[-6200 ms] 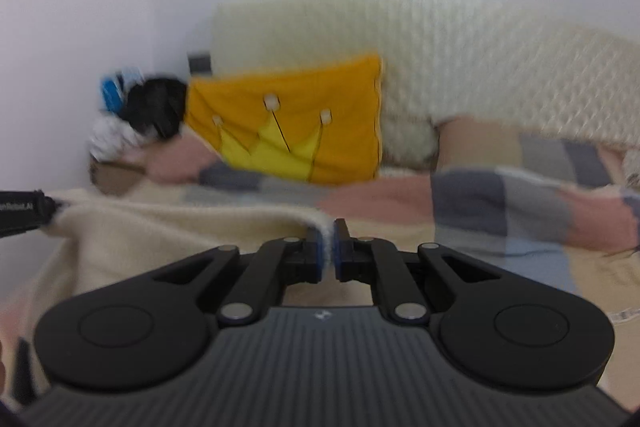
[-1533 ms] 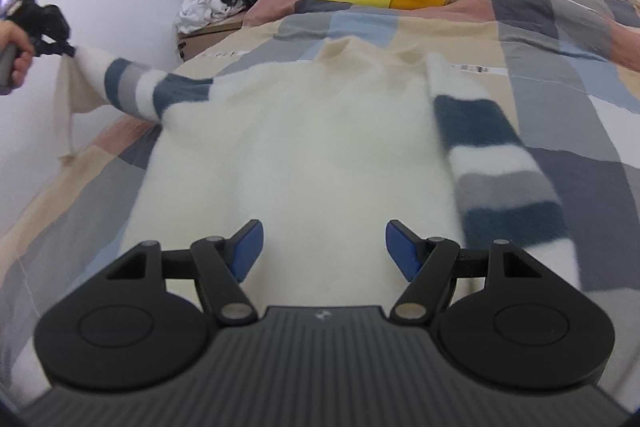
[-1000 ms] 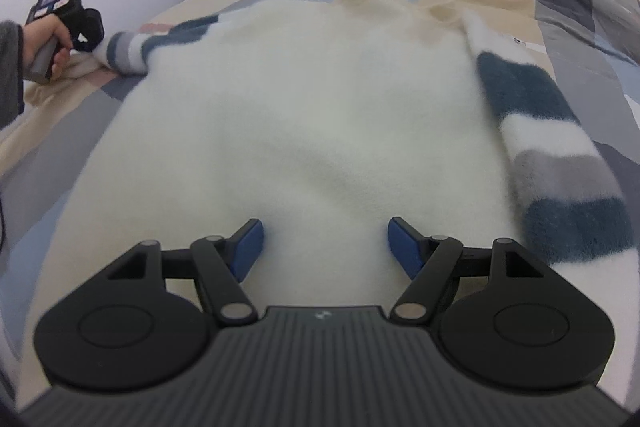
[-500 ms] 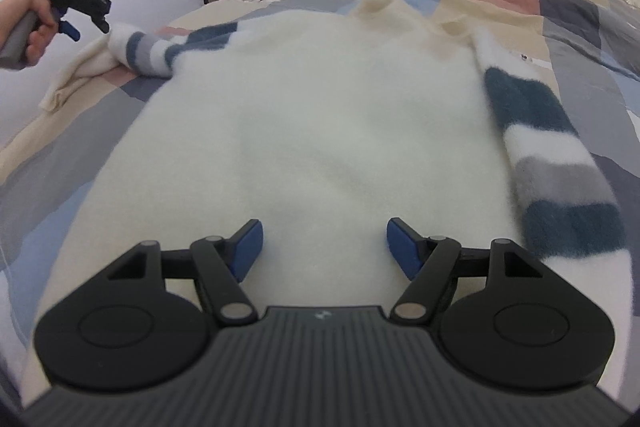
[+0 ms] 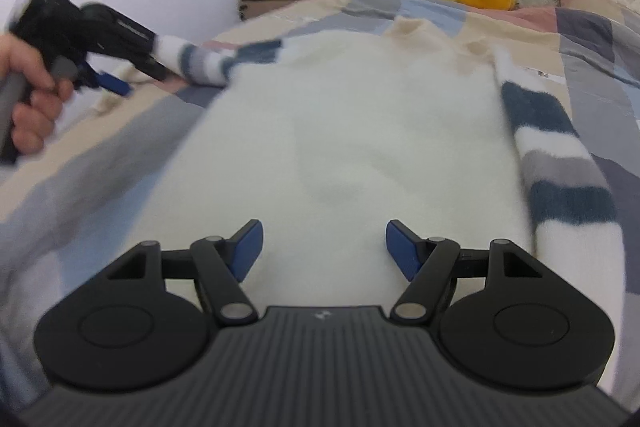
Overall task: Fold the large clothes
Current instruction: 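Open the left tool and release the sleeve on the bed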
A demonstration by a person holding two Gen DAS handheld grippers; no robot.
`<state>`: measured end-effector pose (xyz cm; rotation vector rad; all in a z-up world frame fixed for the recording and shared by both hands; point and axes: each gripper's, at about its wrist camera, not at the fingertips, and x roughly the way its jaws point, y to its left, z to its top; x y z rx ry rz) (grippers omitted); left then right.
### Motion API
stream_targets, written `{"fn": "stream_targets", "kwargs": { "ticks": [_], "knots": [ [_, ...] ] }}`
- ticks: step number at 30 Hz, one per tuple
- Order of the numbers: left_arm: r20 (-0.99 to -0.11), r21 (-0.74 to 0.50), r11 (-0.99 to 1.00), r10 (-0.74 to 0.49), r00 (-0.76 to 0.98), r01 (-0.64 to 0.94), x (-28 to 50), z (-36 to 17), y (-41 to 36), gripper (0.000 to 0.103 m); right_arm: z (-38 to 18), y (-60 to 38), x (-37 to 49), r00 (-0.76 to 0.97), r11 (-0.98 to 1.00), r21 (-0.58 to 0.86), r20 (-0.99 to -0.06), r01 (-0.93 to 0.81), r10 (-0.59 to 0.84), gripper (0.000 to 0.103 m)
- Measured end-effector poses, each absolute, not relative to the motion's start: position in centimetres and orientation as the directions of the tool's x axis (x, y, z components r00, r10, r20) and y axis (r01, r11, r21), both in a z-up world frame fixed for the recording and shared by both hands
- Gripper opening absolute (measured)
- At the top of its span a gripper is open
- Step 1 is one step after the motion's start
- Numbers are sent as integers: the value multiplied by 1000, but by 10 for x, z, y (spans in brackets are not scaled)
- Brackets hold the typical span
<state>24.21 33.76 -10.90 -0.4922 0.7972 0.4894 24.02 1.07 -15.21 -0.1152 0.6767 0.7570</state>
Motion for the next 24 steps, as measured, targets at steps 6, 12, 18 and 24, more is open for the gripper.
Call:
{"fn": "stream_targets", "kwargs": {
  "ticks": [6,12,18,24],
  "knots": [
    [-762,-392,756,52,646,-524,192,-121,293,64,-147,7,209,465,680,184,-602,-710,649,70],
    [-743,-411,766,34,668,-495,165,-135,274,63,-145,9,193,371,622,274,-605,-734,704,70],
    [-733,-461,722,18,680,-516,162,-153,289,60,-159,34,180,248,548,290,-664,-785,706,70],
    [-731,-498,670,17,682,-551,161,-167,305,59,-174,63,170,208,499,208,-728,-842,654,72]
  ]
}}
